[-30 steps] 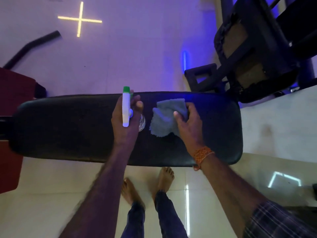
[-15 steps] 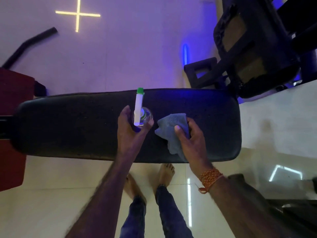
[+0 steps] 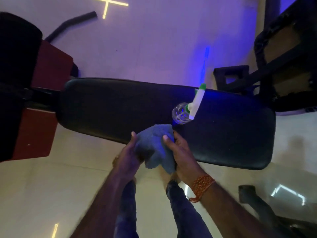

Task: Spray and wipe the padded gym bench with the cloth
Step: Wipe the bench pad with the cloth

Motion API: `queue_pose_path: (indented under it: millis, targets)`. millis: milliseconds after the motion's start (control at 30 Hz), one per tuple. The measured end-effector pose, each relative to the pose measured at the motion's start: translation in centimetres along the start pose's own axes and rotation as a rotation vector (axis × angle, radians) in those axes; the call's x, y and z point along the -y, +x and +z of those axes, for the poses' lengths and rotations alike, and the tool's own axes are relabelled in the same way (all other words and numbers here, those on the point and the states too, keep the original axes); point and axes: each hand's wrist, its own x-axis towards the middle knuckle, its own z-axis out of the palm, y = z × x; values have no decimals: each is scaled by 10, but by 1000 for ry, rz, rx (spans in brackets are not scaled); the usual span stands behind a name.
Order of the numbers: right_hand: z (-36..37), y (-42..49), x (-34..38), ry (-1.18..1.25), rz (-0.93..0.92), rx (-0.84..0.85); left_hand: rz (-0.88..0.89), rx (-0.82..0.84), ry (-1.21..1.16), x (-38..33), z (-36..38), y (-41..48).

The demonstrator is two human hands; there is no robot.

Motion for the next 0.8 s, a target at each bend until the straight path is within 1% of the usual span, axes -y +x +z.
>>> queue_pose_path:
  millis: [100,167,233,300,333,400,467,567,633,667,700,733,800]
  targets:
    - [36,25,-6,-37,-10,-86,192,-105,188,-27,-39,-4]
    - [63,41,-7,-137,-74,-100,355,-196,386,-49,-62,-7]
    - [88,59,-6,-392,-197,-79,507,-321,577,-69,-82,-8]
    - [115,77,-5,-662,-292,-47,617,-448,756,-87,-101,-5]
    - [129,86,-4,-753,-324,-49,644,-497,823,-95,-110,-2]
    - [156,105,-4,-837,-365,-84,656,-585,899,-111,-130,7]
    - [182,124,-3,-846,-392,-100,678,-654,904,-126,-148,16]
    - [217,157,-2,-839,-426,-89,702,-730,843,-153,-171,35]
    - [232,179,0,-870,-455,-75,708,-789,869,-169,-184,50]
    - [237,189,0,-923,-477,-64,710,-806,905,-174,-188,58]
    - [240,201,-2,-1013,-511,-52,712,-805,970,-178,-193,67]
    - [239,212,-4,-1129,-546,-38,724,-776,1086,-179,-194,77]
    - [229,226,-10,-1346,-554,15,757,-654,1402,-175,-195,98]
